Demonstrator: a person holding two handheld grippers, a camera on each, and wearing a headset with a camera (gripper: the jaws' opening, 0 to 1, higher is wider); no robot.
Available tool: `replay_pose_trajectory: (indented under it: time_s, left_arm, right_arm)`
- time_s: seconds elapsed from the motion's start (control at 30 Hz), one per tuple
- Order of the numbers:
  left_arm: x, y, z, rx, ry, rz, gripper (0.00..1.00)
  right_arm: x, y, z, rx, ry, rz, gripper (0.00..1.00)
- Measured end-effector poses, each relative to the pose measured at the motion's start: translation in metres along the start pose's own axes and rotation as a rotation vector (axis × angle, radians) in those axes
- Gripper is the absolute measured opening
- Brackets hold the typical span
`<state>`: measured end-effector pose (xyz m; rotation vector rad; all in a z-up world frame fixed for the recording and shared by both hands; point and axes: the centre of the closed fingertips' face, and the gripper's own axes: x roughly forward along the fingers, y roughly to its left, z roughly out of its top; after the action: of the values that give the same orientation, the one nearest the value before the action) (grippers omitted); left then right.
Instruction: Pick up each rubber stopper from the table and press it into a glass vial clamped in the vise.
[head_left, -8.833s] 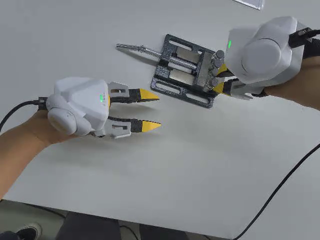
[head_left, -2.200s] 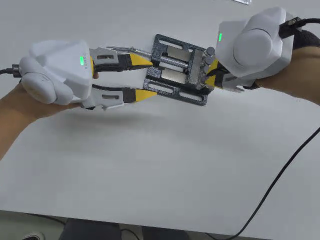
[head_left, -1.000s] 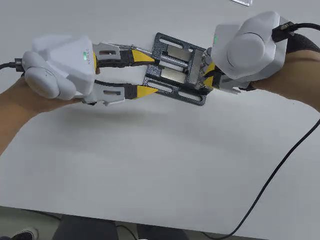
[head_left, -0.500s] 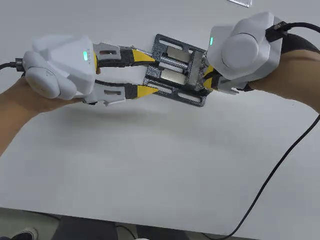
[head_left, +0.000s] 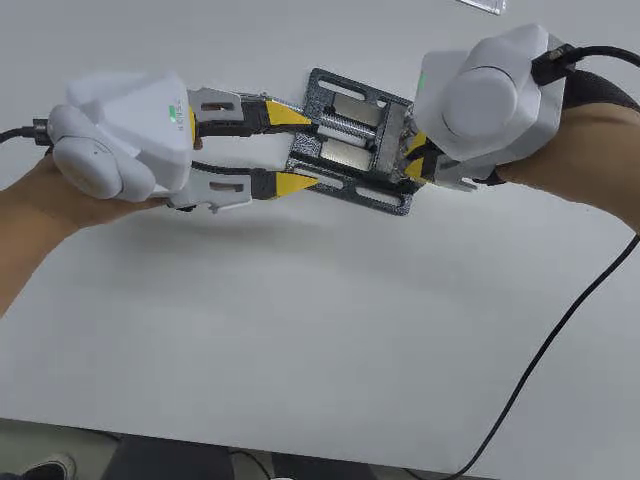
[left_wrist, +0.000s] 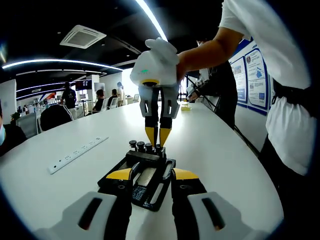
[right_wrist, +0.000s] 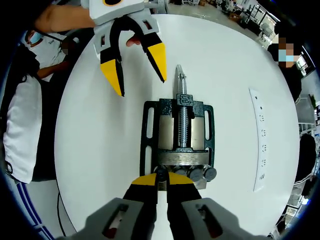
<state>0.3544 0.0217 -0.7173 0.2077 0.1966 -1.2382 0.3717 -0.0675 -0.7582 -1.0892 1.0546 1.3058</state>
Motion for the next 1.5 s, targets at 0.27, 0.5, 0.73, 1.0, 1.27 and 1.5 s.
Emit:
replay_pose_trajectory:
  time_s: [0.27,0.5,0.73,1.0,1.27,1.5]
  left_arm:
    - [0.002,0.002,0.002,0.002,-0.004,-0.003,0.27]
    - [0.001,-0.003,0.005,0.008,0.0,-0.01,0.27]
    - [-0.002,-0.007,0.008,0.018,0.009,-0.02,0.27]
    - [-0.004,-0.01,0.009,0.023,0.021,-0.027,0.27]
    - [-0.005,-0.011,0.01,0.024,0.029,-0.03,0.28]
    - [-0.006,-0.01,0.008,0.021,0.041,-0.032,0.28]
  right_arm:
    - [0.001,-0.001,0.0,-0.002,0.028,0.004,0.04]
    - [-0.002,0.0,0.001,-0.007,0.026,-0.015,0.05]
    - [-0.003,-0.002,0.001,0.034,0.0,-0.016,0.06]
    - [-0.004,-0.004,-0.001,0.057,-0.043,-0.018,0.06]
    - [-0.005,0.0,-0.001,0.109,-0.108,-0.021,0.09]
    - [-0.007,-0.003,-0.006,0.21,-0.195,-0.084,0.12]
